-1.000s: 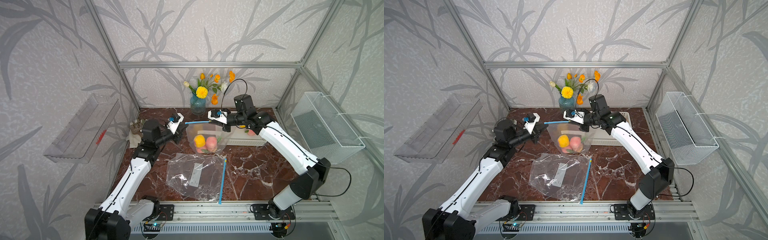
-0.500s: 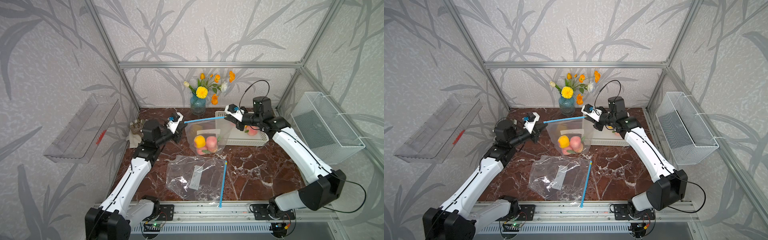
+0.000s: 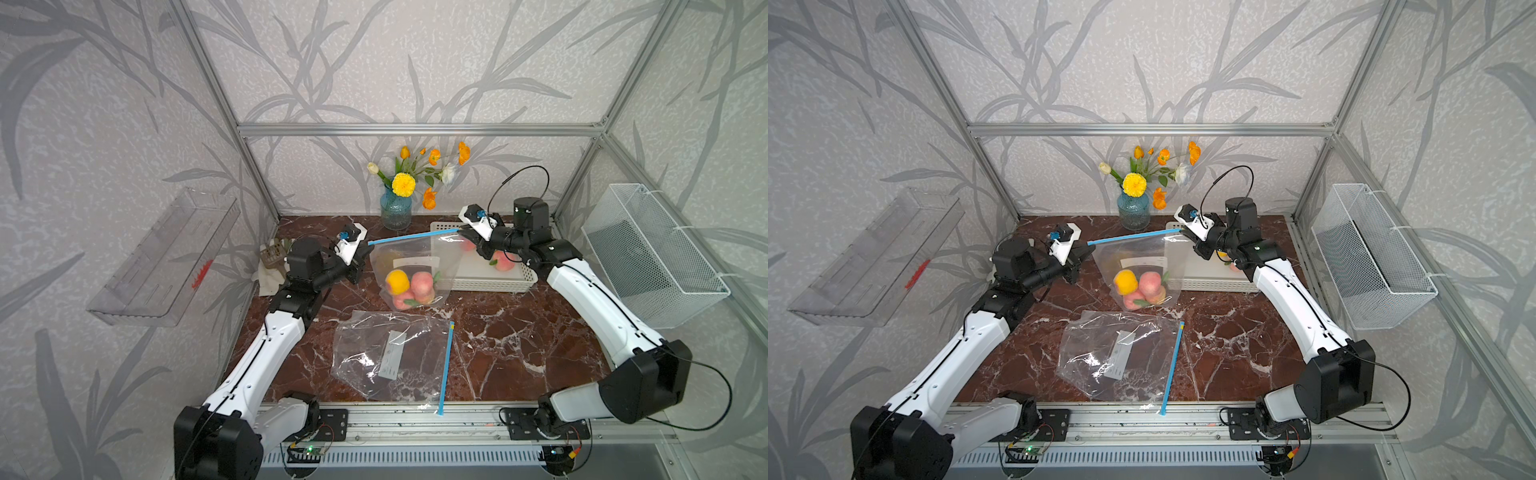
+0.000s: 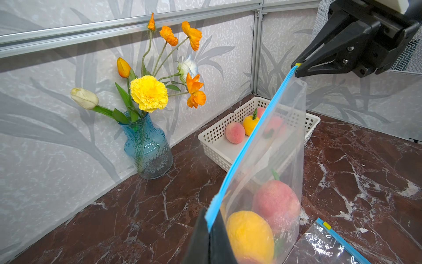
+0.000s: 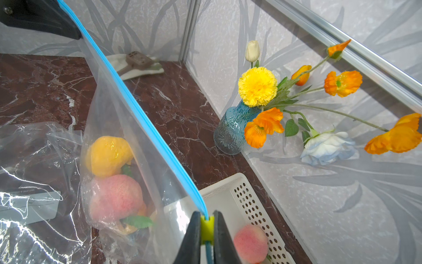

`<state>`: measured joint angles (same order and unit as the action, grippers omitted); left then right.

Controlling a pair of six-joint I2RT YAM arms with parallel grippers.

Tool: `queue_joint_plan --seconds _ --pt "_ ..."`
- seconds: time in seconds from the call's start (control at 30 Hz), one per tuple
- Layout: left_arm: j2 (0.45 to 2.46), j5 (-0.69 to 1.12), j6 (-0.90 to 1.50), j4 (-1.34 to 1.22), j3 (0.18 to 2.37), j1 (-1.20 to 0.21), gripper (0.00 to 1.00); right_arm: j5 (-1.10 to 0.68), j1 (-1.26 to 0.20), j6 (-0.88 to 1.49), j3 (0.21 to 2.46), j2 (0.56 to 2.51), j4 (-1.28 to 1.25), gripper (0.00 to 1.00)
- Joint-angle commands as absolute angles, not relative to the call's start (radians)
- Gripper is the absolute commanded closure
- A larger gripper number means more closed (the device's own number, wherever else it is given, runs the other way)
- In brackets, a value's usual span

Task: Place the peach in a zip-top bag and seal the zipper
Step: Zip the zipper on the zipper food storage bag.

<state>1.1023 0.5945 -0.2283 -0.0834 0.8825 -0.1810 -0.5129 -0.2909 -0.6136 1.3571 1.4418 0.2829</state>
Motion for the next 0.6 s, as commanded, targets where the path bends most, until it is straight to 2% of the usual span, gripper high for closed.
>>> queue_joint_plan --seconds 0.0,0.07,0.13,0.17,0.27,0.33,0.43,0.57 --pt "1.103 0.522 -0.235 -0.092 0.891 -0.161 1.00 -0.422 -0.247 -0.560 1.339 1.402 0.216 0.88" --pt "1.106 0.532 -0.235 -0.095 0.892 -0.161 1.00 -0.449 -0.247 -0.560 1.341 1.402 0.222 0.86" --pt "1.115 0.544 -0.231 -0.098 0.899 -0.161 1.00 -0.507 -0.247 -0.550 1.350 1.404 0.239 0.79" --pt "1.120 0.547 -0.222 -0.105 0.902 -0.161 1.00 -0.530 -0.247 -0.530 1.351 1.404 0.236 0.73" --pt "1.153 0.521 -0.169 -0.161 0.915 -0.161 1.00 -0.576 -0.247 -0.421 1.349 1.393 0.186 0.44" --pt "1.189 0.436 -0.096 -0.212 0.939 -0.161 1.00 -0.581 -0.247 -0.337 1.337 1.381 0.124 0.34" --pt "1.248 0.286 -0.040 -0.241 0.992 -0.161 1.00 -0.555 -0.247 -0.221 1.304 1.365 0.035 0.28" --pt "1.313 0.051 0.013 -0.313 1.030 -0.160 1.00 -0.519 -0.249 -0.116 1.255 1.343 -0.017 0.26"
